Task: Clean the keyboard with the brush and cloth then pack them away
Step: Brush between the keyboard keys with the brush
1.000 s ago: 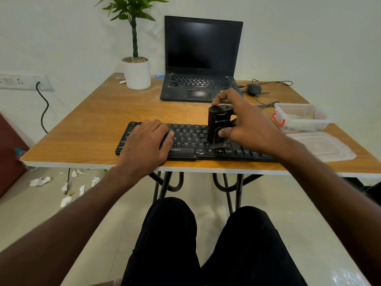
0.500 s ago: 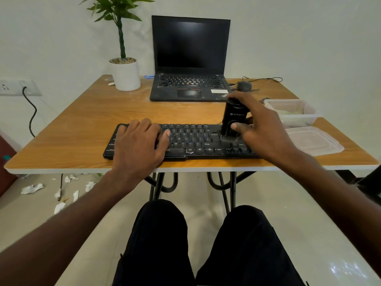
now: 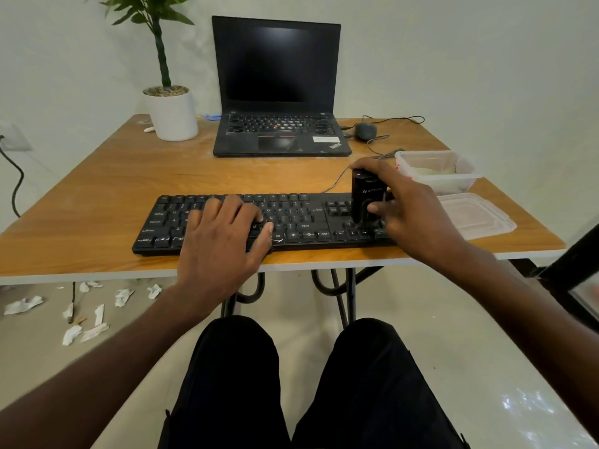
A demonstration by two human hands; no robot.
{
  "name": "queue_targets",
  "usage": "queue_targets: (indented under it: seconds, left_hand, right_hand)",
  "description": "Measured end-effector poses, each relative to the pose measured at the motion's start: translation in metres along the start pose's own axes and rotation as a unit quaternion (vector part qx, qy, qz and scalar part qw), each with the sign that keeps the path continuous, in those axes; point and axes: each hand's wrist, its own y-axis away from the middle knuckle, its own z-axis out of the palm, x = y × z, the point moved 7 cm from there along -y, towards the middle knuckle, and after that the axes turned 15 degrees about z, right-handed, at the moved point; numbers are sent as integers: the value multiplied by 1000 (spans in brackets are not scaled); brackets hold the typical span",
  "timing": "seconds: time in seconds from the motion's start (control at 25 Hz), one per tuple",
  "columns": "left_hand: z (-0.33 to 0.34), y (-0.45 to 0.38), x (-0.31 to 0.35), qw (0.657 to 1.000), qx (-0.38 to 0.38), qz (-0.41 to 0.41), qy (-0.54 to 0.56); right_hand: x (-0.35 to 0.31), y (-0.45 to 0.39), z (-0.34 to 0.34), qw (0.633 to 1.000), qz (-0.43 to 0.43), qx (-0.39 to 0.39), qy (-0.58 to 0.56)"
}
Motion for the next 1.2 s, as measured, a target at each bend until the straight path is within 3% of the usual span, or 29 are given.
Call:
queue_targets:
  seconds: [0.12,0.24,0.36,0.48,0.6,0.76,0.88,1.04,1.12,1.2]
  left_hand:
    - [0,-1,-1,1000,-6,-4,-2]
    - [0,0,1,1000,-5,-4,0]
    - [0,-1,0,1000,-14,-9,-3]
    - [0,-1,0,1000,-14,-9,-3]
    - [0,-1,0,1000,-18,-11,-2]
    - [0,-1,0,1000,-17,-10,1]
    - [1,-1,0,1000,-15,-9,3]
    - [-1,0,-1,1000,-8,-12,1]
    - [0,-1,0,1000,-9,-12,-1]
    - [0,-1,1,1000,-10,-13,-2]
  right_hand:
    - [1,-10,-11,990,21,40,131]
    - [-6,1,-4,999,-3,34,42]
    - [2,4,1,995,12,67,76]
    - [7,8,0,997,14,75,-7]
    - [11,12,-1,991,22,120,54]
    - [30,23,-5,994,31,102,-33]
    - [39,31,-10,981,61,180,27]
    - [30,34,8,993,-1,113,-12]
    - [38,30,3,985,34,159,51]
    - [45,30,-10,966,85,240,43]
